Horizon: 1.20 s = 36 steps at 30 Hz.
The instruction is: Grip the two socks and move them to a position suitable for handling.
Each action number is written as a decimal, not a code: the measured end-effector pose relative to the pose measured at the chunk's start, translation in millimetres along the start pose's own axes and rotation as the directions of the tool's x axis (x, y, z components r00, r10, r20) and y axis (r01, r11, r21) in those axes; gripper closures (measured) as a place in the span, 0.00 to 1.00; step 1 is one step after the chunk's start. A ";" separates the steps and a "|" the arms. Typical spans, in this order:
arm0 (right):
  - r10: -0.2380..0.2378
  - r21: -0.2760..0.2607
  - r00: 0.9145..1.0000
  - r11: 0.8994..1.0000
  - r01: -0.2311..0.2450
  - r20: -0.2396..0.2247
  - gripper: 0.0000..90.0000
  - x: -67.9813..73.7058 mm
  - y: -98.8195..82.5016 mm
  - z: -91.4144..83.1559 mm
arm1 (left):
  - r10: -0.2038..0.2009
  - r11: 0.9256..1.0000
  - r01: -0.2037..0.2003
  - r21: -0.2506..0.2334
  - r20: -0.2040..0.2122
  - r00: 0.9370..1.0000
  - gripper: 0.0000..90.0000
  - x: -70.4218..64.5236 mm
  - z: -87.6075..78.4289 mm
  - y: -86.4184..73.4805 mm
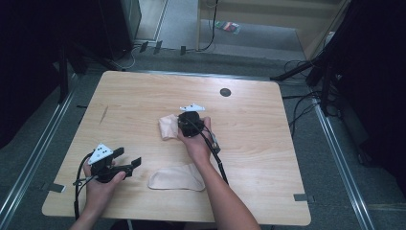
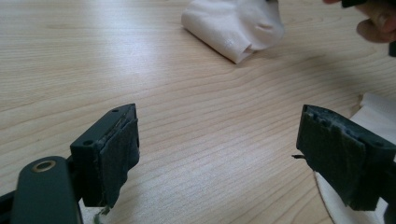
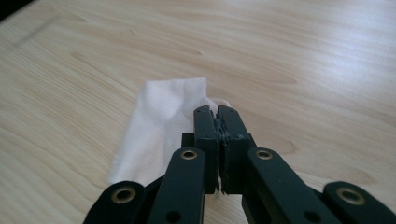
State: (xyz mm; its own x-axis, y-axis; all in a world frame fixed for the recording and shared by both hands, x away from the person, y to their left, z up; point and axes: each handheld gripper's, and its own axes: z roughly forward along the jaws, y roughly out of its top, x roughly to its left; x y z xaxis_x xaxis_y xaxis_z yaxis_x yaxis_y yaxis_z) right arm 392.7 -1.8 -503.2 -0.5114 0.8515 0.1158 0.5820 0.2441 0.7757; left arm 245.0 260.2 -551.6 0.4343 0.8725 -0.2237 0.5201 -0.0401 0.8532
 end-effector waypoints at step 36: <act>0.206 -0.054 0.979 0.977 -0.205 0.008 0.68 -113.5 -65.0 -67.6 | -0.008 1.000 0.008 0.002 0.004 1.000 0.16 1.1 -0.2 0.1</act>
State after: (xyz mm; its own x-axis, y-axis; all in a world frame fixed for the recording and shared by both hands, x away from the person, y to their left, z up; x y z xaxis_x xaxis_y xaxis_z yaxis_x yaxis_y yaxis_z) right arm 370.1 -145.7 -524.8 -0.3756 0.8872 0.2679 0.6392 0.0387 0.7680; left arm 245.3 261.3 -551.6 0.4331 0.8709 -0.2325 0.5250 -0.0341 0.8504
